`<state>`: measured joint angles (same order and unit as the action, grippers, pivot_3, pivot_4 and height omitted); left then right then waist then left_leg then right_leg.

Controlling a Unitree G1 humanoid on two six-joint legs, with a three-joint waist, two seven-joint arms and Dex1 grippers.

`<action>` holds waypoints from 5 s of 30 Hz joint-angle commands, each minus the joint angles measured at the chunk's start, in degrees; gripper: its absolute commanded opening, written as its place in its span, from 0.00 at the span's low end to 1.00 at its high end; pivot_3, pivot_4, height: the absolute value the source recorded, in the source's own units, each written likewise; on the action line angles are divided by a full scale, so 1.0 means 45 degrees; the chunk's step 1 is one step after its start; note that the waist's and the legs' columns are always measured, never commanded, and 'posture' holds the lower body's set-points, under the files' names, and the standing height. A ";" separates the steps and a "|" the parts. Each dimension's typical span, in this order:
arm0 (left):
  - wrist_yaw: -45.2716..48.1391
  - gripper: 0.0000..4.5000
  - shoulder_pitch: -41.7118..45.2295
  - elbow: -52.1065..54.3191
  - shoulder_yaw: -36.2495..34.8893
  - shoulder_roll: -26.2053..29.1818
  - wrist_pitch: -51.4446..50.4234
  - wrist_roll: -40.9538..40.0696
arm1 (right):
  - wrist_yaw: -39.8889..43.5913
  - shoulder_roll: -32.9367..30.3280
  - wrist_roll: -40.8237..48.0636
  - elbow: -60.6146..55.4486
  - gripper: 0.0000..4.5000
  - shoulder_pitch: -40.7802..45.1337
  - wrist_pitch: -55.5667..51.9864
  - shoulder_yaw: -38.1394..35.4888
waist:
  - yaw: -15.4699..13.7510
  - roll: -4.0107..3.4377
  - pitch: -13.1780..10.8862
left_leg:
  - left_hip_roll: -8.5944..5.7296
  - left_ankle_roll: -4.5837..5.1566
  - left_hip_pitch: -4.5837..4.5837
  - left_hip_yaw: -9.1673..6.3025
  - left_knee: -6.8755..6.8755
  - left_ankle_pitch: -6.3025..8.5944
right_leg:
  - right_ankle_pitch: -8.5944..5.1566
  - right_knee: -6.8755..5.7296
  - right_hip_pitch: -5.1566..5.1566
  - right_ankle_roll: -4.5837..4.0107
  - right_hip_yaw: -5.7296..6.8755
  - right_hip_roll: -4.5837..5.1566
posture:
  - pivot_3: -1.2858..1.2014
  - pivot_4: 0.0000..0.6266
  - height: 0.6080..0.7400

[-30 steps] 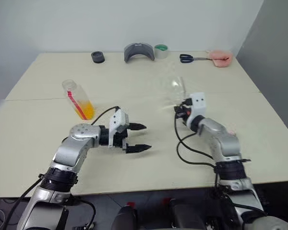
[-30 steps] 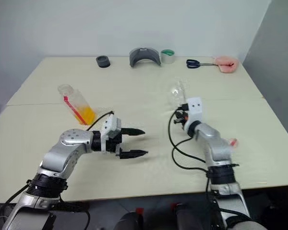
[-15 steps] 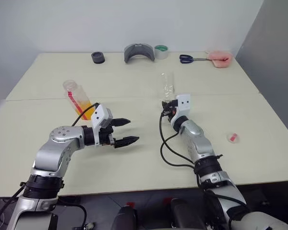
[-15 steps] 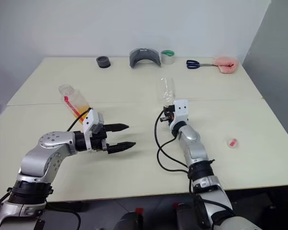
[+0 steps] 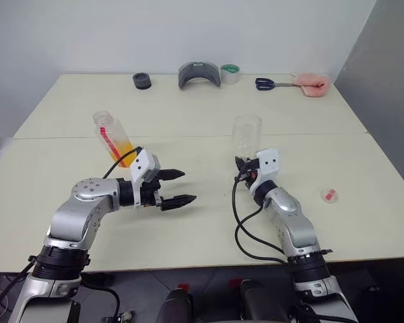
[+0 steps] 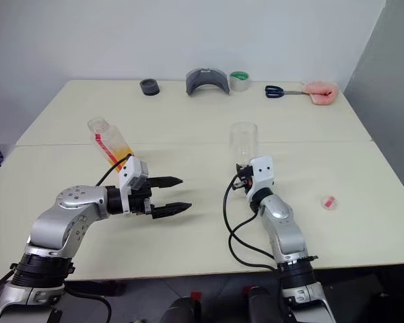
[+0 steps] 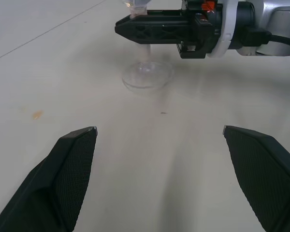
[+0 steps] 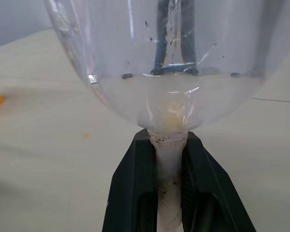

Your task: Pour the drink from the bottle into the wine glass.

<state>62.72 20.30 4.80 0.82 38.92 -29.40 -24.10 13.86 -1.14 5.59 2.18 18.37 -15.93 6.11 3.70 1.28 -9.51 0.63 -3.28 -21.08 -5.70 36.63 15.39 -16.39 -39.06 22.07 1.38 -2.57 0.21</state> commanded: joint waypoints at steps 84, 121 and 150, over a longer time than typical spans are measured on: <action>-0.9177 1.00 -0.4486 0.1584 -0.2766 -0.2892 0.2315 0.2385 | 0.5104 -0.3946 0.1285 -0.4524 0.99 -0.2489 -0.1347 0.0380 | -0.0191 -0.0011 -0.0093 | 0.0008 -0.0034 0.0006 0.0023 -0.0110 -0.0016 | -0.0013 0.0040 0.0038 -0.0001 -0.0024 0.0032 | 0.52 0.24 1.00; -1.1625 1.00 -0.2841 -0.0107 -0.3835 -0.3599 0.3066 0.3023 | 0.5554 -0.4565 0.4626 -0.7287 0.99 -0.1651 -0.3033 0.0112 | -0.0406 0.0000 -0.0104 | -0.0208 -0.0200 -0.0177 -0.0410 -0.0120 -0.0132 | -0.0064 0.0040 0.0018 -0.0011 0.0378 0.0214 | 0.52 0.24 1.00; -0.9765 1.00 0.2095 -0.5655 -0.3630 -0.2818 0.4686 0.2791 | 0.5174 -0.4749 0.4901 -0.7650 0.99 -0.0968 -0.3238 0.0532 | -0.0411 0.0005 -0.0101 | -0.0210 -0.0203 -0.0176 -0.0401 -0.0113 -0.0134 | -0.0063 0.0028 0.0024 -0.0013 0.0376 0.0212 | 0.52 0.24 1.00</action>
<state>18.32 28.13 -20.17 -14.68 25.50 -9.74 -11.02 37.21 -22.41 27.18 -30.08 13.02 -30.76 8.54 1.85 1.31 -9.96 -0.32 -4.19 -21.88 -7.52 36.12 14.79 -16.67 -38.94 22.18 1.32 -0.87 1.17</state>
